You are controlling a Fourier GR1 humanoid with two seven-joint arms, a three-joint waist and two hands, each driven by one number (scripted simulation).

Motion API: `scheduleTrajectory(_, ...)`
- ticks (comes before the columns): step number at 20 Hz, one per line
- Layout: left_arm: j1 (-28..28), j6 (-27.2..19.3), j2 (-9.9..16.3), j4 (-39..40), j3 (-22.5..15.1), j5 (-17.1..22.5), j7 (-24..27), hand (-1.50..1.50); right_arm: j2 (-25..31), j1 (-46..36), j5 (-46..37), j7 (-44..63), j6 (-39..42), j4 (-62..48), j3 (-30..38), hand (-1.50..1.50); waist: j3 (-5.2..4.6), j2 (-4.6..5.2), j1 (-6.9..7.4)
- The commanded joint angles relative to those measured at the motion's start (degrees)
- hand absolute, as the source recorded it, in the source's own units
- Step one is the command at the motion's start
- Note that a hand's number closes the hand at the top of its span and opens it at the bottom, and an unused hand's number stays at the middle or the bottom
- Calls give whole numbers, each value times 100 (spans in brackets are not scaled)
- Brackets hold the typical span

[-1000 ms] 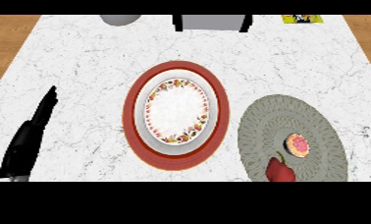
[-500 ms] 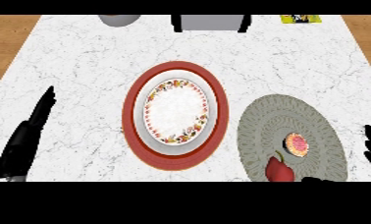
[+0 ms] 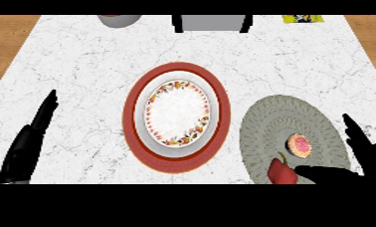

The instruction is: Pick the cupcake from the placemat and place it in the plate

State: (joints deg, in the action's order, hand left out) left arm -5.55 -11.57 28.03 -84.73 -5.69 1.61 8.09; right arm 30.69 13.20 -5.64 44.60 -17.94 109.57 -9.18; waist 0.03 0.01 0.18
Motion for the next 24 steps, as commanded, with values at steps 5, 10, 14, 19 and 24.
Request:
scheduleTrajectory(5,82,109,-452,281,165,-429,135,0,-341,-232,253,-576,837,-796,432,-150,-3,-2,-25)
scheduleTrajectory(10,53,179,-588,58,326,-671,21,0,-884,-127,-529,-618,682,-1018,36,-150,-2,-4,-21)
scheduleTrajectory(14,84,409,-740,86,461,-788,3,0,-1153,-622,-556,-672,839,-1457,376,-150,-2,-3,-13)
scheduleTrajectory(19,388,697,-579,206,814,-689,-130,0,-1553,-848,-660,-1173,758,-1997,349,150,-1,1,-9)
scheduleTrajectory(24,-204,799,-753,-260,930,-803,-5,0,-1450,-215,-707,-1932,939,-1714,660,150,-2,-7,-14)
